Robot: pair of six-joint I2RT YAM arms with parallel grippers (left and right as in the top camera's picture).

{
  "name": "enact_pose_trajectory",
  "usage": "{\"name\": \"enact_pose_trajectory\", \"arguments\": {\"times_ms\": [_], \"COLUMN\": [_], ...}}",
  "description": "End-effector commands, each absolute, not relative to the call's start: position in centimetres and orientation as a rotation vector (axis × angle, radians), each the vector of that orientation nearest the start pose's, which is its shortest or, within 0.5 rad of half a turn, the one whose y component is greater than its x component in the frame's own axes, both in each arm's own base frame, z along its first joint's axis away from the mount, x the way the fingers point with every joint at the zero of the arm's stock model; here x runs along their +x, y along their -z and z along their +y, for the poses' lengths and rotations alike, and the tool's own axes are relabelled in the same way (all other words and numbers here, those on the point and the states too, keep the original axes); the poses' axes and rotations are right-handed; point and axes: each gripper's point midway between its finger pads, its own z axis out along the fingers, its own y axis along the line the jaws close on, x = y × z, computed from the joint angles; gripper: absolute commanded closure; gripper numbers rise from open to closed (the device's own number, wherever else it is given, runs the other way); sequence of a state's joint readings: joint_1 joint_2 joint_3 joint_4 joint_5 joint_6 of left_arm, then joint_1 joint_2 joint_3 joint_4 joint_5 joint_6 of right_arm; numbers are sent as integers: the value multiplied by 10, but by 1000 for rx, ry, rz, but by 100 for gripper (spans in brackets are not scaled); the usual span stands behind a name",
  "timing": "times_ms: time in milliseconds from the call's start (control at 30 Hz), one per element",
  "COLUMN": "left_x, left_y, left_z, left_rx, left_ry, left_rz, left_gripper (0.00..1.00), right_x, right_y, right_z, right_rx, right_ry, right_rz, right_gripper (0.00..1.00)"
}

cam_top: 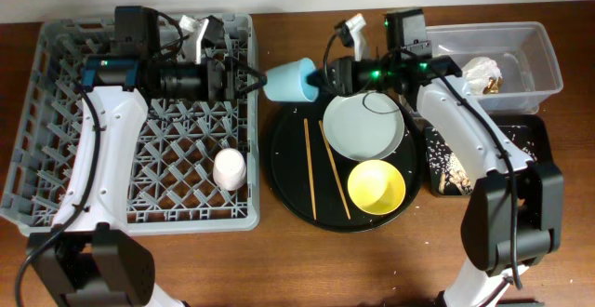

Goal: Sort waste into correct bins and load items into the dishwasher rack
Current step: 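Grasp the light-blue cup with the right gripper and lift it, then hand the light-blue cup to the left gripper, then place the light-blue cup in the dish rack with the left gripper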

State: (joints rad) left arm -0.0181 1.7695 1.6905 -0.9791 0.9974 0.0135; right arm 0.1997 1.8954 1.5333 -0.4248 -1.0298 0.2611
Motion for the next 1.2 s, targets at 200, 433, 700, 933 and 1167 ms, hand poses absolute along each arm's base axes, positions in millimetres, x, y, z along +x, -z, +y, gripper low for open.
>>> {"name": "enact_pose_trajectory", "arguments": {"times_ms": [200,433,700,933,1167], "left_x": [395,400,396,399,436], "left_y": [-303,-302,-301,-297,-239], "left_z": [-159,-161,-170,-168,-131], "left_rx": [522,544,556,550,356], "left_ry": [1703,1874,1896,1861,1410], "left_rz": [2005,1883,1892,1913,2250], "left_gripper": [1,1,11,40,47], "right_x": [418,424,432,431,441], "right_y": [-300,-294,-277,-271,-247], "right_z": [257,280,307,309,287], "right_rx": [-640,-614,-583,-581,-520], "right_ry": [-1702,-1614,-1537,-1567,-1475], "right_rz": [1919,1938,1961,1976,2074], "right_gripper": [96,96,96,81,10]}}
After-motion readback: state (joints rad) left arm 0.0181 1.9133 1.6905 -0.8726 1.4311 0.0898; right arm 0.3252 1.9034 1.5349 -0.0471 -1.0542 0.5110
